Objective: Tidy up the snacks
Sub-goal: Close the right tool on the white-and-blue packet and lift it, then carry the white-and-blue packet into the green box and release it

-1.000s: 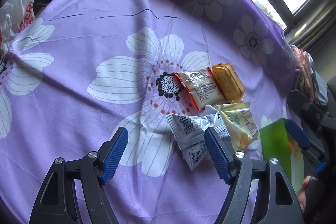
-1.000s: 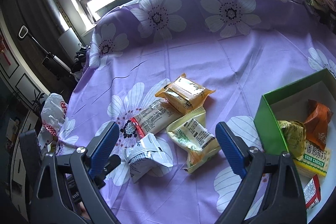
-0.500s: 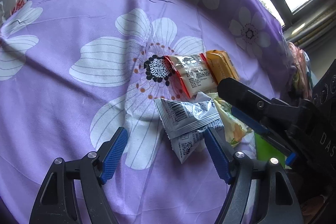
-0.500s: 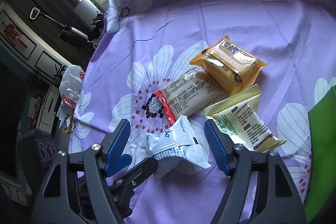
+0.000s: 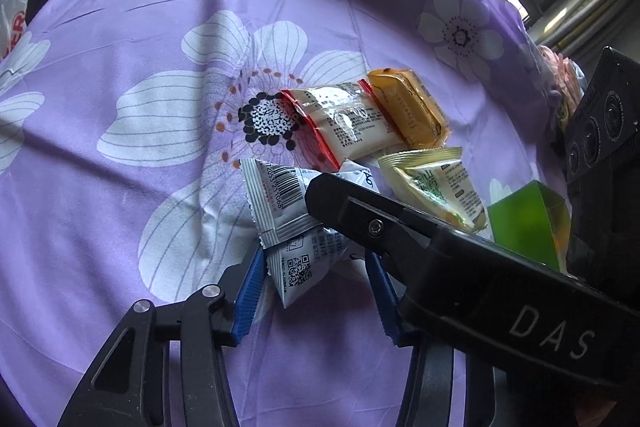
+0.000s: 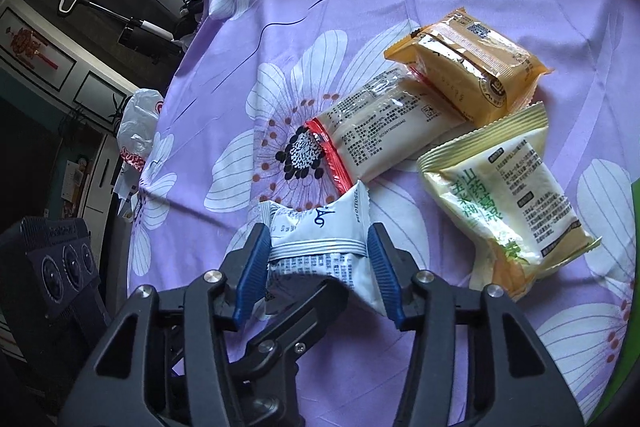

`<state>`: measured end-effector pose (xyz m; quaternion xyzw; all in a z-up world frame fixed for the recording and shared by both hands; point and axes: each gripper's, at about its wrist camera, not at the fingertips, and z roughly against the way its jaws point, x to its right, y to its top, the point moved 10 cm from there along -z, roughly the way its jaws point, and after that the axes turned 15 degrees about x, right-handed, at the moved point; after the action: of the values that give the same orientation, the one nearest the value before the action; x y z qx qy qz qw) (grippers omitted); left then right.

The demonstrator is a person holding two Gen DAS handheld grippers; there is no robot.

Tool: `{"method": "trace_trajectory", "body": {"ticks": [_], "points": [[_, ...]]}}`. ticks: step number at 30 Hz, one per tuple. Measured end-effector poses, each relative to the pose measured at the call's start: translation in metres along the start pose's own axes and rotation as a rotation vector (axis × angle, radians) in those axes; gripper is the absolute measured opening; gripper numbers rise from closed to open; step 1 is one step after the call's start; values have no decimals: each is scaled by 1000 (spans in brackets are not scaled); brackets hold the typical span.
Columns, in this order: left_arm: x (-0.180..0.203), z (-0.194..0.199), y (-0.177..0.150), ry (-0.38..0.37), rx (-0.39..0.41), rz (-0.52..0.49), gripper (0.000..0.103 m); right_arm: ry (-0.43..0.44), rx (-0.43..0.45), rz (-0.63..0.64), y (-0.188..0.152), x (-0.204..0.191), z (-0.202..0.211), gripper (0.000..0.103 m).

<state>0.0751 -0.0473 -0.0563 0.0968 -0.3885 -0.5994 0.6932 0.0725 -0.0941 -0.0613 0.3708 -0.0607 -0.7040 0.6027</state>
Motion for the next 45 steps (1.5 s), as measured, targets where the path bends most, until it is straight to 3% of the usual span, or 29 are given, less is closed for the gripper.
{"method": "trace_trajectory", "body": {"ticks": [14,26,34,45], "points": [[19,20,9,-51,74,-45,47,12,82,-4,7,-7,21,50],[82,48,38,-161,188,-173,47,-27,284,11,46,-9,88,51],[154,47,37,-252,209,-306,47,-120,429,-55,69,30,145,51],[243,27,14,-406,127,-434,47,-212,543,-264,73,107,209,51]]}}
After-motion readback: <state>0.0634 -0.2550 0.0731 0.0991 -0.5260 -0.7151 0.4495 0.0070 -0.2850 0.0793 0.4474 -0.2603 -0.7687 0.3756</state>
